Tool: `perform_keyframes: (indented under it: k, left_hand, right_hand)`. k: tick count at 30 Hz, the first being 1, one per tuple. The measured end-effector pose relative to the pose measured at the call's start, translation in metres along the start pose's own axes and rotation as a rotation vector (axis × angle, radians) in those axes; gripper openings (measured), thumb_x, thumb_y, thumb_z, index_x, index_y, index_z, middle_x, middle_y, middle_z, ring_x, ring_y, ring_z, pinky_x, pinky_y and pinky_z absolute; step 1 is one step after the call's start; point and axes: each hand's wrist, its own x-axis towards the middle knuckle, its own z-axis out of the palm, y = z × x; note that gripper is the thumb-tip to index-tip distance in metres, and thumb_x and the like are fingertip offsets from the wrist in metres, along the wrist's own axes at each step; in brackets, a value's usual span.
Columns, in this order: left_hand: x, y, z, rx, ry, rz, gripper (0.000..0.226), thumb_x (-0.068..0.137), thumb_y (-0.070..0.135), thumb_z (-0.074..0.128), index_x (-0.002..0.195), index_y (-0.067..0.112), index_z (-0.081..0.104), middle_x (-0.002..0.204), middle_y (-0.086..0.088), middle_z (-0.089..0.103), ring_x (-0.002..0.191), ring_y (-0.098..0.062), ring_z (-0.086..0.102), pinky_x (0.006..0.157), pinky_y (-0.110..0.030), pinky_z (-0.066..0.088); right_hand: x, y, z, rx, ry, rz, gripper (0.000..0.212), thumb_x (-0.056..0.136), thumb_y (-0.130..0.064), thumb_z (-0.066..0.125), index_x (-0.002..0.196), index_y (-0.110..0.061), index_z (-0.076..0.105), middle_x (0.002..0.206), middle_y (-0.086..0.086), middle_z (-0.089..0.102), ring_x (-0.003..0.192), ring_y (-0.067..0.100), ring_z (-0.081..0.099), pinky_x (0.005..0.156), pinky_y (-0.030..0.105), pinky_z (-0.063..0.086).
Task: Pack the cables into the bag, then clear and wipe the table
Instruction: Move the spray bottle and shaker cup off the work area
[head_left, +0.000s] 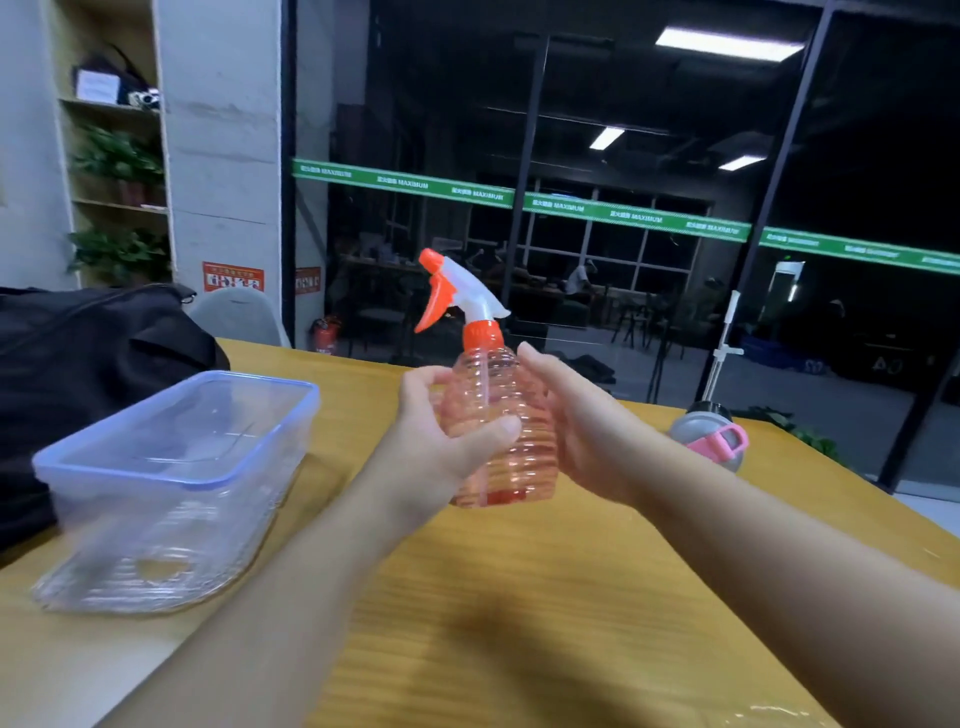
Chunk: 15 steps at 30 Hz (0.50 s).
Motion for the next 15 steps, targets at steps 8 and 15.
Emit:
perform_keyframes:
  k: [8,15]
  left_hand:
    - [0.014,-0.005,-0.045,0.224,-0.136,0.012,0.069,0.066,0.037,0.079,0.128,0.033,0.047,0.110,0.007,0.064,0.086,-0.011,0.068,0.076,-0.036,0.055]
    - [0.022,0.007,-0.116,1.164,0.054,0.131,0.041,0.086,0.038,0.060,0.126,0.029,0.051,0.127,0.010,0.048,0.119,-0.010,0.044,0.097,-0.022,0.031]
  right_hand:
    - [0.034,0.003,0.016,-0.020,0.124,-0.130,0.021,0.093,-0.025,0.057,0.103,-0.009,0.065,0.092,0.009,0.069,0.084,0.026,0.066,0.078,0.041,0.052]
    - [0.086,0.031,0.041,-0.133,0.487,-0.188,0.020,0.087,-0.032,0.066,0.103,-0.022,0.061,0.107,-0.001,0.065,0.102,0.018,0.060,0.092,0.036,0.048]
